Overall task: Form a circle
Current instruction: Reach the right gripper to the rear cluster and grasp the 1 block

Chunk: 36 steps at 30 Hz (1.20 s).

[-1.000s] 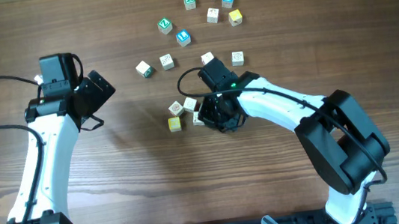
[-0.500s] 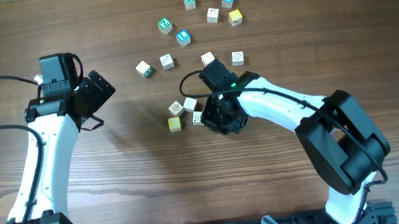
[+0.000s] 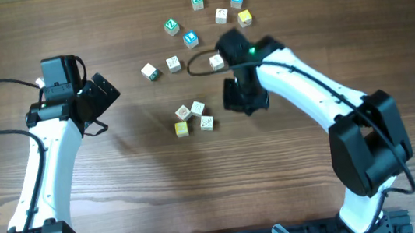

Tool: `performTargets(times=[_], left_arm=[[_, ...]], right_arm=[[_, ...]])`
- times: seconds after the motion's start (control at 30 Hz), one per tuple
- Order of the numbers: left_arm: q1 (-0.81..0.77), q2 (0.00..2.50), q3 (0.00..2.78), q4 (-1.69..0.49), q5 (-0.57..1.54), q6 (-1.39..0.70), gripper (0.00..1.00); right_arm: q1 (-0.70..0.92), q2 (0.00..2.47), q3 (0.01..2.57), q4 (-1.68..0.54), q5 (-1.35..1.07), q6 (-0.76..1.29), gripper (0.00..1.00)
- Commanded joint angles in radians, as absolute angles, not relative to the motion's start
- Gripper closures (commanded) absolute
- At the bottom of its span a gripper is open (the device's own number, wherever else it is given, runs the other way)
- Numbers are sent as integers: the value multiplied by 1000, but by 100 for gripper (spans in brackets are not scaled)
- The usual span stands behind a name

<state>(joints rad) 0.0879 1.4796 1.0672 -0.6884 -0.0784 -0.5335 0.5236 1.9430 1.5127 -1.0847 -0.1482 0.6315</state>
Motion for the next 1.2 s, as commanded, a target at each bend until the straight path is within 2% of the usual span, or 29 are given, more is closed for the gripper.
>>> performTargets(times=[0.0,0.03,0.13,0.17,0.23,0.27,0.33,0.4,0.43,0.47,0.5,0.6,0.67,0.7,1.0,1.17], left_arm=[[90,1473,1079,-688,-84,-532,0],[90,1473,1079,-688,-84,-532,0],[90,1473,1079,-688,-84,-532,0],[90,1473,1079,-688,-84,-532,0],[90,1473,1079,-689,-84,-532,0],[90,1473,1079,-688,-84,-532,0],[90,1473,1079,-688,-84,-532,0],[90,1473,1079,-688,-84,-532,0],[90,1473,1079,-688,-84,-532,0],[90,1473,1079,-688,-84,-532,0],[90,1473,1079,-688,-84,-532,0],[90,1473,1079,-689,-84,-532,0],[90,1473,1079,-689,-84,-532,0],[90,1473,1079,-688,-84,-532,0],[90,1473,1079,-688,-84,-532,0],[90,1473,1079,-688,-84,-532,0]], right_arm=[[532,1940,1605,-1144,-119,496,76],[532,1940,1606,-1143,-120,497,72],[532,1940,1604,-1123,-94,500,35],[532,1940,1604,-1109,-55,502,25],[531,1940,1609,-1109,44,561,24],[525,1940,1647,-1132,40,519,32],[498,1940,1771,-1227,33,468,54],[469,1940,1892,-1254,38,423,93],[464,1940,1932,-1231,39,384,95],[464,1940,1941,-1174,62,341,78],[466,1940,1940,-1132,84,319,72],[466,1948,1897,-992,104,270,66],[466,1964,1856,-913,104,261,59],[466,1979,1828,-875,104,261,53],[468,2179,1632,-577,-24,130,30],[468,2237,1628,-490,-24,131,30]])
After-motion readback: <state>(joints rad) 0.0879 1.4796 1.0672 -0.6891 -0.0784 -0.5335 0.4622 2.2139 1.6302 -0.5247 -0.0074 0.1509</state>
